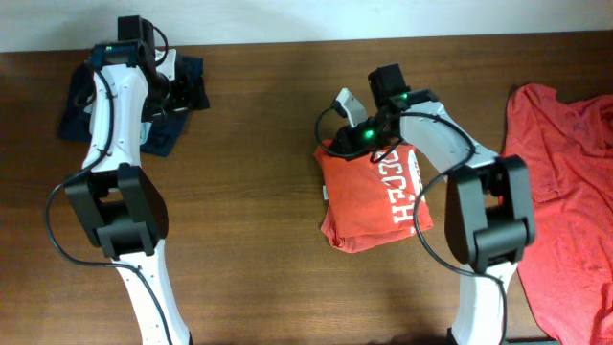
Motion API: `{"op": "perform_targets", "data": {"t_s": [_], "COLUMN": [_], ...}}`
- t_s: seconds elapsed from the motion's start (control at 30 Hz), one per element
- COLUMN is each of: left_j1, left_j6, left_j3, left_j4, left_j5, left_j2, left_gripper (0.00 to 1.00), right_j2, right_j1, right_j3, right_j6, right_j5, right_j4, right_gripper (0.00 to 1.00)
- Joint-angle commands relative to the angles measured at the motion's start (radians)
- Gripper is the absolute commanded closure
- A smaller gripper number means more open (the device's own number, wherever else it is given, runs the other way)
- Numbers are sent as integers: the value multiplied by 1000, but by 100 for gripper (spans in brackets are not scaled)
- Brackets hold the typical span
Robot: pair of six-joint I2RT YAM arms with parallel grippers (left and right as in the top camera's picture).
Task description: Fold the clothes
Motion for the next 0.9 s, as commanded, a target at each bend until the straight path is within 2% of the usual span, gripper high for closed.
{"op": "perform_targets", "data": {"t_s": [0.0,0.2,0.37,0.47,0.6,0.7,0.77,0.8,0.87], "left_j1": [2,3,3,2,2,2,2,2,2], "left_j6": [16,16,16,16,16,16,16,16,16], "left_j3": [14,14,14,14,14,14,14,14,14], "left_j4": [1,1,1,1,1,1,1,1,1], "left_j5": [-4,-4,-4,-4,-4,-4,-4,-4,-4], "left_j2": [-11,-11,-11,-11,-11,-11,-11,-11,-11], "left_gripper": [1,1,1,1,1,1,1,1,1], "right_j2": [67,122,95,56,16,-2,-6,-6,-6], "right_j1": [0,5,-6,-32,-100,-173,-236,-272,-332], "right_j3": [0,1,75,166,308,396,443,461,468], "right_j6": [41,58,58,59,58,58,58,58,58], "right_j5": [27,-16,-162,-191,-146,-96,-47,-19,20], "right_j4": [11,100,139,79,-104,-248,-341,-381,-423], "right_gripper": [95,95,91,91,88,70,51,32,1]}}
